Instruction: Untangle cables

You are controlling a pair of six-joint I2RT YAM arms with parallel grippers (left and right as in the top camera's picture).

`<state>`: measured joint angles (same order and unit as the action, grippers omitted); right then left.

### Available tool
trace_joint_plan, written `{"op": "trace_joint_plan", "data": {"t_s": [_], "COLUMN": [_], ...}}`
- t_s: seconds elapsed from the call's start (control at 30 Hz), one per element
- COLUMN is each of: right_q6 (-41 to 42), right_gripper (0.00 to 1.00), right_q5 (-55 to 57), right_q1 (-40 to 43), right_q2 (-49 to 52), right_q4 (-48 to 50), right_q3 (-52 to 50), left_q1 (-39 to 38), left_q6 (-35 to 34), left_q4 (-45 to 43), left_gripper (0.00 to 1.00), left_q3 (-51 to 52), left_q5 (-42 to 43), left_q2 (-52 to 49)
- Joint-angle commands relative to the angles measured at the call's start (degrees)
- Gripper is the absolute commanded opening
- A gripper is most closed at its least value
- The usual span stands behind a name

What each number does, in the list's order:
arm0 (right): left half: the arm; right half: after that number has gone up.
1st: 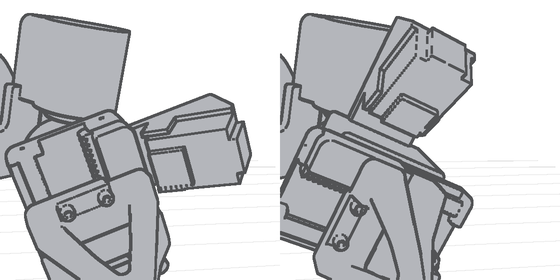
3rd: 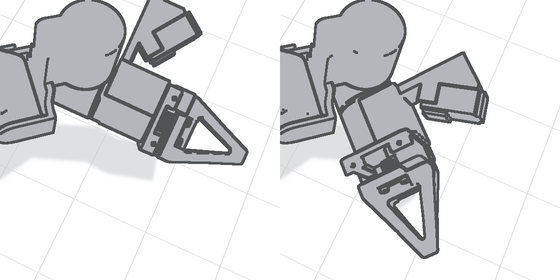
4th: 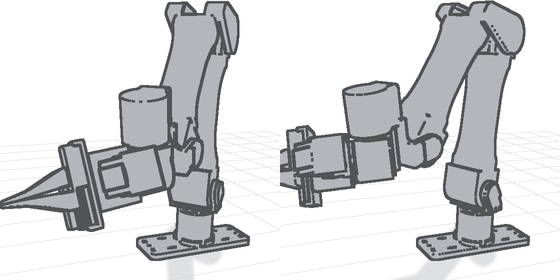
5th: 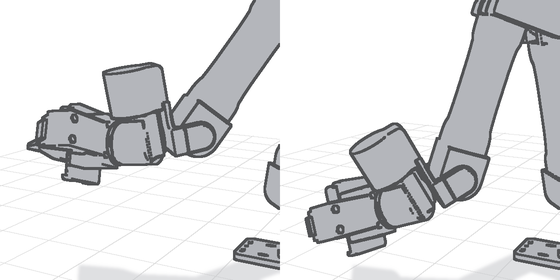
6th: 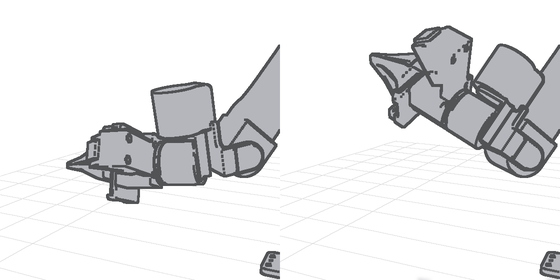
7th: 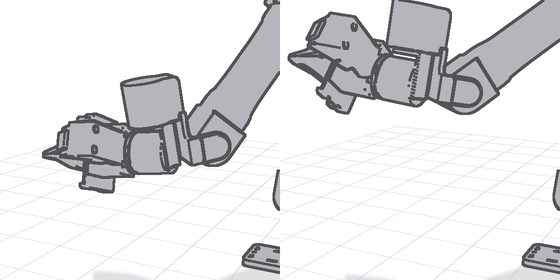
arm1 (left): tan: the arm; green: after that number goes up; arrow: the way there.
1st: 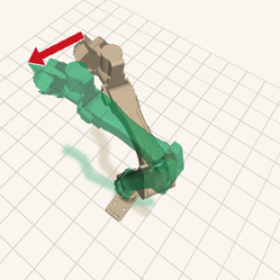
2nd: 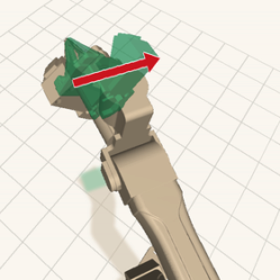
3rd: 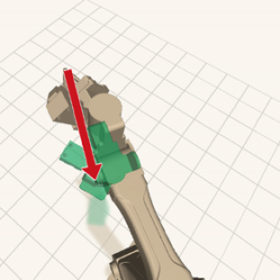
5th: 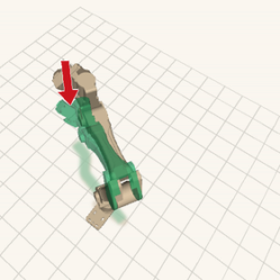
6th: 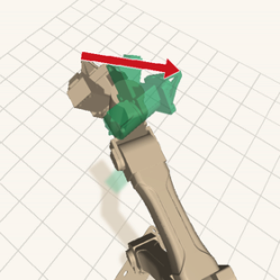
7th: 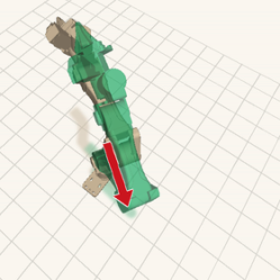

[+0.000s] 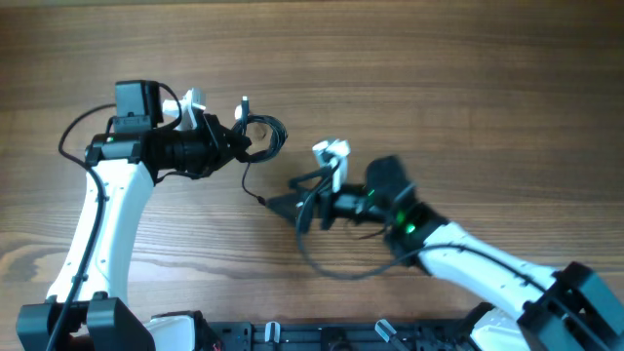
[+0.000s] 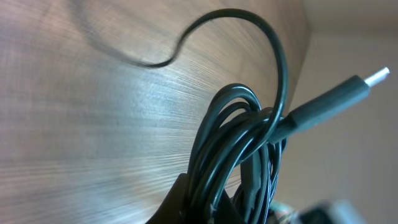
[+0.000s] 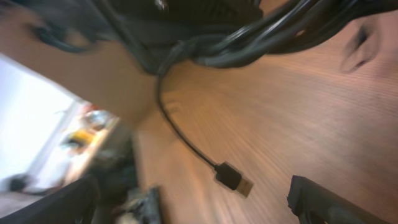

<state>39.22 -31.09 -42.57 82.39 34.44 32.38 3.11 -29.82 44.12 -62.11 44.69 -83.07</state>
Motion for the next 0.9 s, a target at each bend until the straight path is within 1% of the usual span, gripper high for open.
{"op": "trace_joint_plan", "data": {"t_s": [0.0, 0.03, 0.1, 0.17, 0.23, 0.27, 0.33, 0.37, 0.4, 0.43, 0.47, 0.53, 0.57, 0.6, 0.67, 0.7, 0.77, 0.87], "right_q6": [-5.03, -5.44, -7.02, -7.65, -7.74, -7.74, -7.78, -7.78, -7.78, -7.82, -7.89, -7.54, -6.99, -5.55, -3.8, -2.73, -1.11, -1.18], "right_gripper": [0.99, 0.98, 0.95, 0.87, 0.7, 0.57, 0.39, 0.33, 0.24, 0.12, 0.04, 0.04, 0.04, 0.04, 0.04, 0.04, 0.05, 0.04], "right_q5": [30.77, 33.7, 35.87, 34.45, 32.7, 31.76, 29.77, 28.57, 27.3, 25.88, 24.76, 23.3, 21.9, 20.02, 16.24, 14.88, 11.98, 10.05], "right_q1": [-7.56, -8.7, -9.73, -9.75, -9.77, -9.77, -9.77, -9.77, -9.77, -9.75, -9.62, -8.85, -7.89, -6.12, -2.01, 0.02, 4.0, 5.97], "right_q2": [-0.2, -0.2, -0.2, -0.2, -0.2, -0.2, -0.2, -0.2, -0.2, -0.2, -0.31, -1.81, -3.54, -6.32, -11.8, -14.01, -17.29, -17.55], "right_q4": [-1.2, -1.49, -1.44, -0.74, -0.68, -0.92, -1.53, -1.73, -1.97, -2.21, -2.25, -2.38, -2.38, -2.38, -2.67, -3.28, -5.03, -7.13], "right_q3": [0.13, 0.13, 0.15, 0.17, 0.2, 0.2, 0.2, 0.2, 0.2, 0.2, 0.2, 0.2, 0.2, 0.2, 0.2, 0.2, 0.2, 0.2], "left_q1": [-2.36, -2.97, -4.22, -6.25, -8.39, -9.86, -12.35, -13.27, -13.99, -14.62, -14.91, -14.84, -14.78, -14.73, -14.73, -14.73, -15.04, -16.63], "left_q6": [-20.79, -24.02, -29.18, -35.1, -38.64, -40.96, -45.27, -46.58, -47.5, -47.58, -46.84, -41.59, -36.63, -28.46, -15.13, -10.58, -3.13, 6.71], "left_q4": [0.37, 0.74, 2.01, 3.63, 3.82, 3.67, 3.39, 2.91, 2.38, 1.31, 0.09, -1.55, -2.38, -2.8, -2.8, -2.82, -2.97, -3.58], "left_gripper": [0.04, 0.04, 0.04, 0.04, 0.04, 0.04, 0.04, 0.04, 0.04, 0.04, 0.04, 0.04, 0.04, 0.04, 0.04, 0.04, 0.04, 0.04], "left_q3": [-0.48, -0.48, -0.48, -0.48, -0.48, -0.48, -0.48, -0.48, -0.48, -0.48, -0.48, -0.48, -0.48, -0.48, -0.48, -0.48, -0.48, -0.48], "left_q5": [-3.89, -5.77, -8.63, -12.15, -14.58, -15.89, -18.03, -18.97, -19.67, -19.93, -19.93, -20.5, -21.88, -24.28, -26.38, -26.34, -26.01, -23.63], "left_q2": [0.24, 0.24, 0.24, 0.24, 0.24, 0.24, 0.24, 0.24, 0.24, 0.24, 0.24, 0.24, 0.24, 0.24, 0.24, 0.24, 0.24, 0.24]}}
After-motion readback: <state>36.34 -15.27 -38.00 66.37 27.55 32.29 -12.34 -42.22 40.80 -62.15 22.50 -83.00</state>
